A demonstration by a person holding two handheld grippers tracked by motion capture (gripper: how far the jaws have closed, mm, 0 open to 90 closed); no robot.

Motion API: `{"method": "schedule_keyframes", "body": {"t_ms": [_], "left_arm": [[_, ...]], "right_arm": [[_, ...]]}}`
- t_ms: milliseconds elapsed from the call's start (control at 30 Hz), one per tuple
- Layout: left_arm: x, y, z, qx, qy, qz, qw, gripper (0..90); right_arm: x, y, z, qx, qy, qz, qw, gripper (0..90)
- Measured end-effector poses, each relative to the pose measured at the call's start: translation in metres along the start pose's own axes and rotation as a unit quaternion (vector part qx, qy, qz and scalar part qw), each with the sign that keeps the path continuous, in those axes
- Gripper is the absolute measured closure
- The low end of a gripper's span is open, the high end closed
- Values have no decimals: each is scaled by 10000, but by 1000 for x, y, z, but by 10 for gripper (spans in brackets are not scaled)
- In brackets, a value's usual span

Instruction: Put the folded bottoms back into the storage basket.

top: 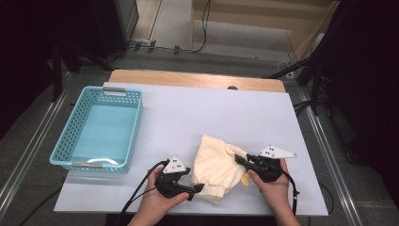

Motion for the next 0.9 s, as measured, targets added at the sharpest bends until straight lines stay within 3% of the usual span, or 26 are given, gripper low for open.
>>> {"method": "schedule_keyframes", "body": {"t_ms": [400,500,567,633,900], "left_arm": [[-9,3,-3,77,-364,-1,9993,211],[-10,5,-3,5,-394,40,9992,224],[-11,6,-4,-26,-384,0,9993,250],[-13,9,-4,-57,-408,-70,9991,331],[-15,12,-4,-157,-431,-55,9989,396]], "right_arm": [[6,-2,-2,157,39,-39,9999,706],[7,-3,-2,154,54,-43,9999,707],[7,-3,-1,189,79,-31,9998,707],[7,-3,-1,200,96,-27,9998,707],[8,-3,-1,247,151,-7,9996,707]]}}
Point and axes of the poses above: each handheld gripper's, and its own axes: x roughly backward along the jaws, z roughly out of its top, y roughly to its right, the point moved 3 cm from there along -x, roughly forward along the jaws, and after that the axes turned 12 degrees about y, right-handed, at the moved point
